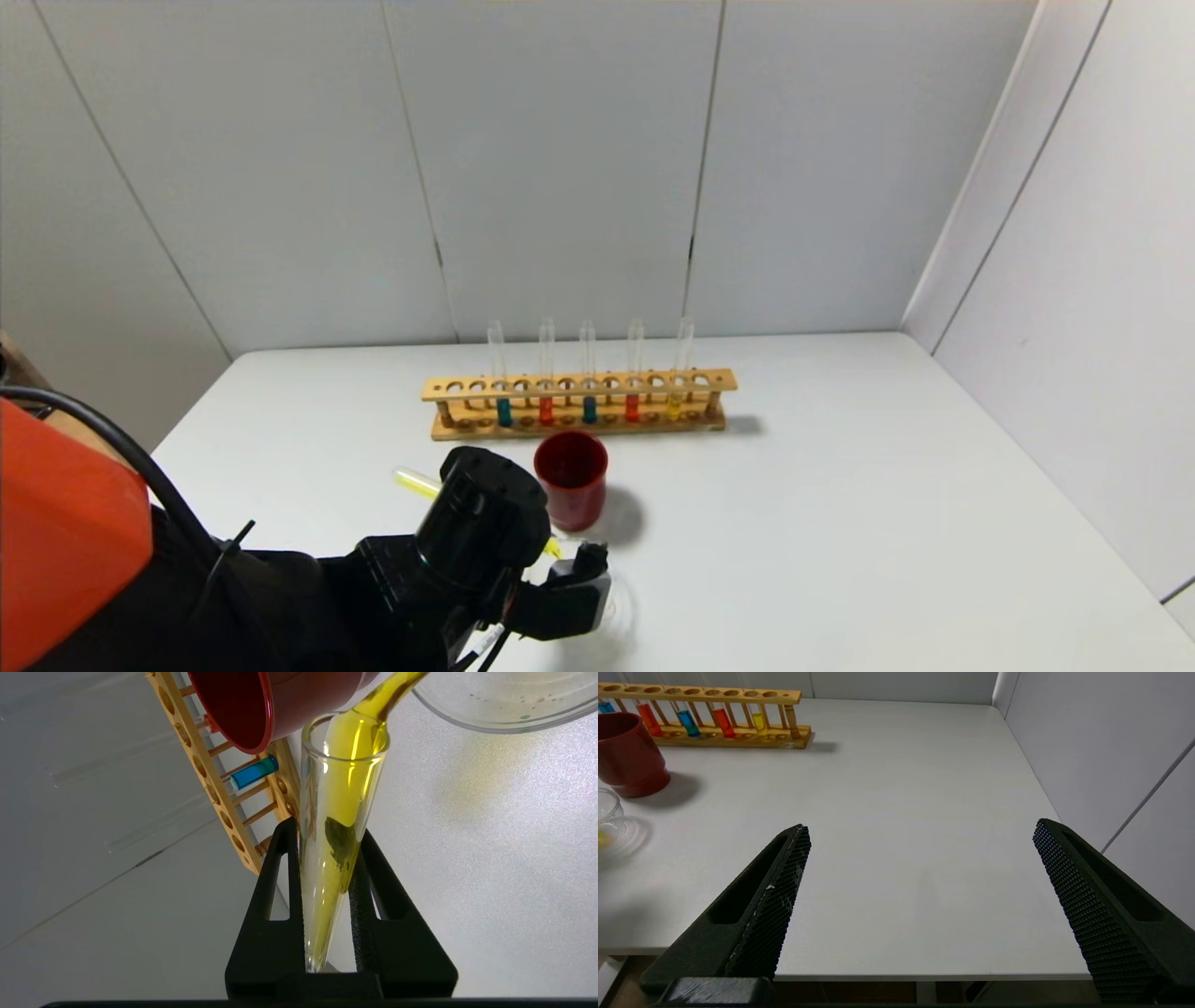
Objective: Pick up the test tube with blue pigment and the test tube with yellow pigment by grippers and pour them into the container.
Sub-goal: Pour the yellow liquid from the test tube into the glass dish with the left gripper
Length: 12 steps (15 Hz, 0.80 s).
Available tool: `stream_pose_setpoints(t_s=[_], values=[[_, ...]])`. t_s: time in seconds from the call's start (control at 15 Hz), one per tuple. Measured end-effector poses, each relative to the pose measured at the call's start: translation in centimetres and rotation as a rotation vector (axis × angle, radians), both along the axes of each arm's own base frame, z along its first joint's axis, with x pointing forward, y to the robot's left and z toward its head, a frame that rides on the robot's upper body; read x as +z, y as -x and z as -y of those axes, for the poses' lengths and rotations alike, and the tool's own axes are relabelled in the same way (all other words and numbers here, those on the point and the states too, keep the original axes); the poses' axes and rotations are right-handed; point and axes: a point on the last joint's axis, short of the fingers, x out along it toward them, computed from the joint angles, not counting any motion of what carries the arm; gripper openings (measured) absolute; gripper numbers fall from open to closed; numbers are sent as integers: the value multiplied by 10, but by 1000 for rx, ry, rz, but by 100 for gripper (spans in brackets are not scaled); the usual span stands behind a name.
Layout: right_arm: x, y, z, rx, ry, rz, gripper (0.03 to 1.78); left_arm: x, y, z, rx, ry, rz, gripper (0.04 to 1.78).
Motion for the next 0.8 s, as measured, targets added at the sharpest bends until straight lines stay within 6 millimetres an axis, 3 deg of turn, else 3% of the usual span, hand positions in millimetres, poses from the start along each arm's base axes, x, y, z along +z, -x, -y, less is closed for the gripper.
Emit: stream_pose_setpoints(t_s=[0.8], values=[[0, 0, 0, 0, 0, 0, 174, -6, -10, 10, -30, -57, 3, 33]])
